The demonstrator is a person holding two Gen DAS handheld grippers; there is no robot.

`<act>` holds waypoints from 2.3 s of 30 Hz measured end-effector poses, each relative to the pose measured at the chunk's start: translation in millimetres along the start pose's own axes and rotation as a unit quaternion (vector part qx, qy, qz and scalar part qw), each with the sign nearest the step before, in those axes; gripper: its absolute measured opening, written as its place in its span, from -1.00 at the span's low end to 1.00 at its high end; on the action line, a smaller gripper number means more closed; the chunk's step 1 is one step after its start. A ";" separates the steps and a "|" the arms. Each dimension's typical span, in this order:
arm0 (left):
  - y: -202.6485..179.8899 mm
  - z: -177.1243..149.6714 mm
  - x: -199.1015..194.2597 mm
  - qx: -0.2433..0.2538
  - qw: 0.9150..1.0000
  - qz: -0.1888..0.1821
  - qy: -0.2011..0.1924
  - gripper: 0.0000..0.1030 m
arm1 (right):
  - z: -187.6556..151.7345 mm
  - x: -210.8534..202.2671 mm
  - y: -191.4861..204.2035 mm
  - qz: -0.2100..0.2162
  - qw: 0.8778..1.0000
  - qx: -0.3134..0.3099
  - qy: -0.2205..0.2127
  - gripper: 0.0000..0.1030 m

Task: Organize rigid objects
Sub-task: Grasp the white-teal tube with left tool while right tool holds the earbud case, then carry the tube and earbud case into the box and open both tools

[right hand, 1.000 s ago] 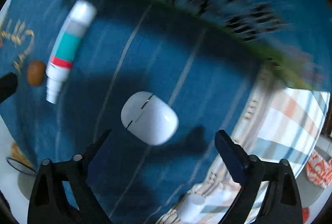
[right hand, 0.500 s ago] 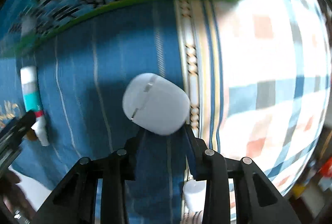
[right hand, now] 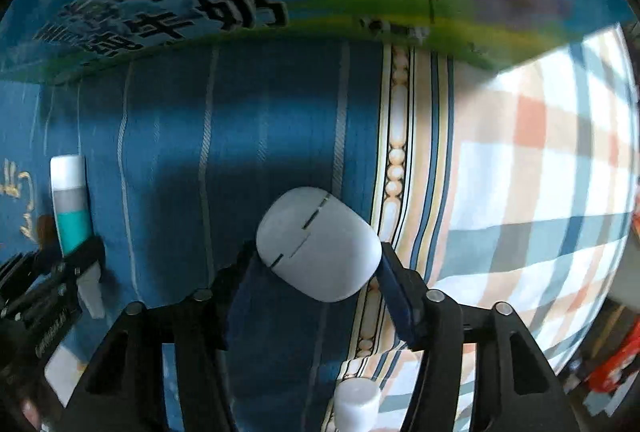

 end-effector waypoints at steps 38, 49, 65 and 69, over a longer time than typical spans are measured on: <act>-54.5 14.4 9.5 0.015 1.000 -0.004 0.005 -0.42 | 7.8 5.6 18.1 -0.009 0.998 0.039 0.051 -0.03; -53.4 -15.5 -27.8 0.015 0.999 -0.043 -0.025 -0.42 | -39.9 0.5 47.5 0.016 0.999 0.023 0.034 -0.05; -64.4 -17.7 -175.7 0.038 0.982 -0.147 -0.109 -0.42 | -67.4 -126.2 69.2 0.071 0.994 0.001 -0.078 -0.05; -69.2 12.0 -213.0 0.043 0.976 -0.156 -0.144 -0.42 | -48.3 -179.7 54.9 0.082 0.989 -0.003 -0.123 -0.05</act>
Point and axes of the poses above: each gripper's, at about its wrist camera, not at the fingertips, and x roughly the way its jaws point, y to its left, z to its top, the point moved 7 cm from there along x, roughly the way its jaws point, and after that the axes turned 15 degrees about -x, right-handed, at the moved point
